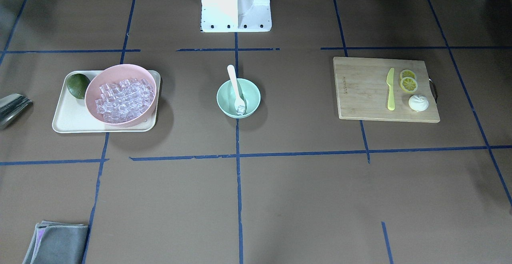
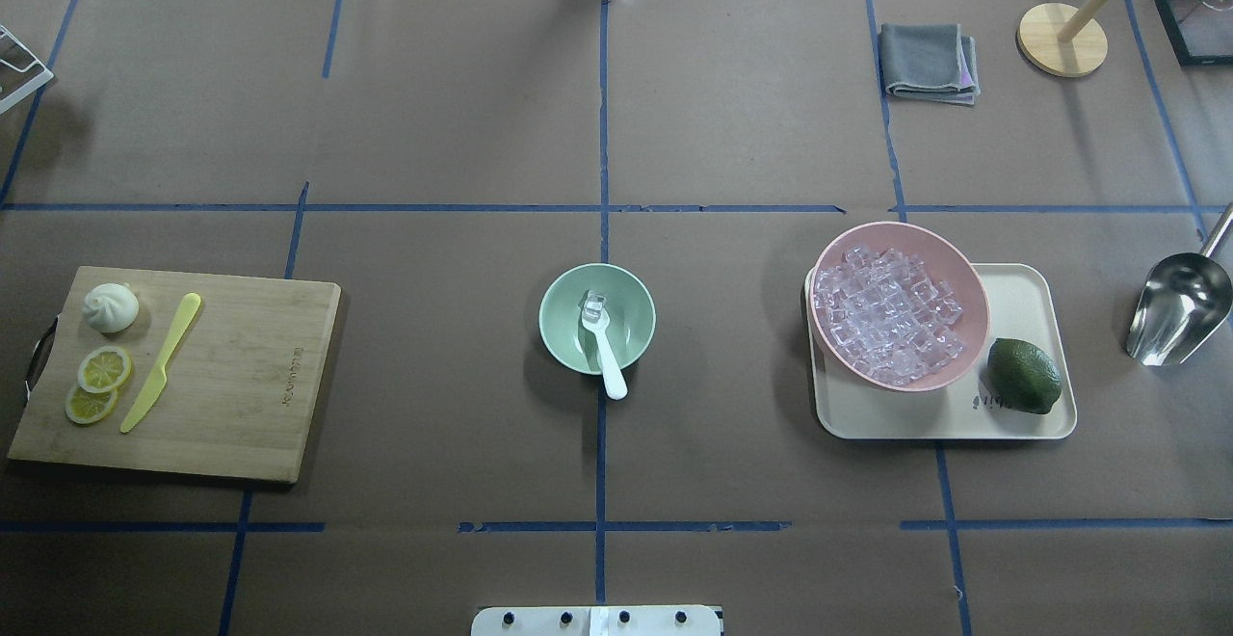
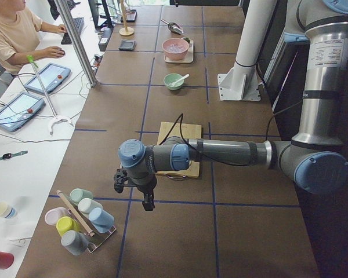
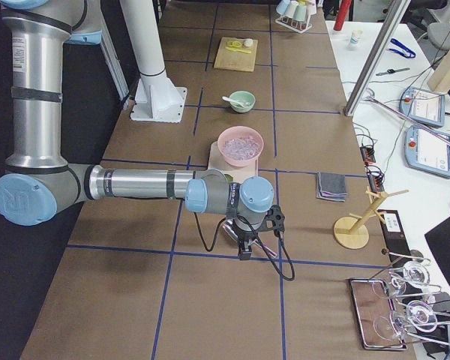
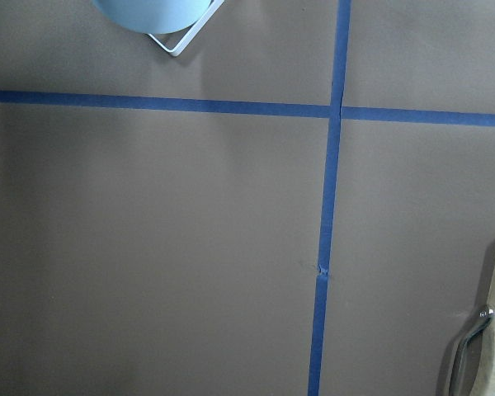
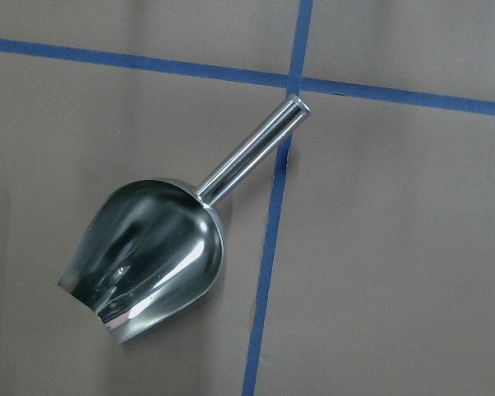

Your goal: Put spoon and ice into bowl

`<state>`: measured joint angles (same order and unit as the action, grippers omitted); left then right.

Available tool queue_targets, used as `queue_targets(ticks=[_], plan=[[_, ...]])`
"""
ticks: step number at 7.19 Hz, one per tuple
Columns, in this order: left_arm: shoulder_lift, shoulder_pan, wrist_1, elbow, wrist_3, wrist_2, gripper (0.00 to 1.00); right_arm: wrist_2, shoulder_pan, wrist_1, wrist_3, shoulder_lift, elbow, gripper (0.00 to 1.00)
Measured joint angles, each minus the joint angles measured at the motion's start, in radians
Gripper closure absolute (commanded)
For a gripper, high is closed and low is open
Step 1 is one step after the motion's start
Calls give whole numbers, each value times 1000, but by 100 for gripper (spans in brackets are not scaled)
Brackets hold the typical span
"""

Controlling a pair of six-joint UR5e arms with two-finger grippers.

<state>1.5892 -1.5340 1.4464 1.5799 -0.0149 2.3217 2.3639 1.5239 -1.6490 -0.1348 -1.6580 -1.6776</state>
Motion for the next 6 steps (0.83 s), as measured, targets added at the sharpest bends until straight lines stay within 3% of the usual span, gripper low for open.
queue_targets(ticks=[6], plan=[[26,54,69,2,2,2,0,-7,0,0,14,5,-1,0]])
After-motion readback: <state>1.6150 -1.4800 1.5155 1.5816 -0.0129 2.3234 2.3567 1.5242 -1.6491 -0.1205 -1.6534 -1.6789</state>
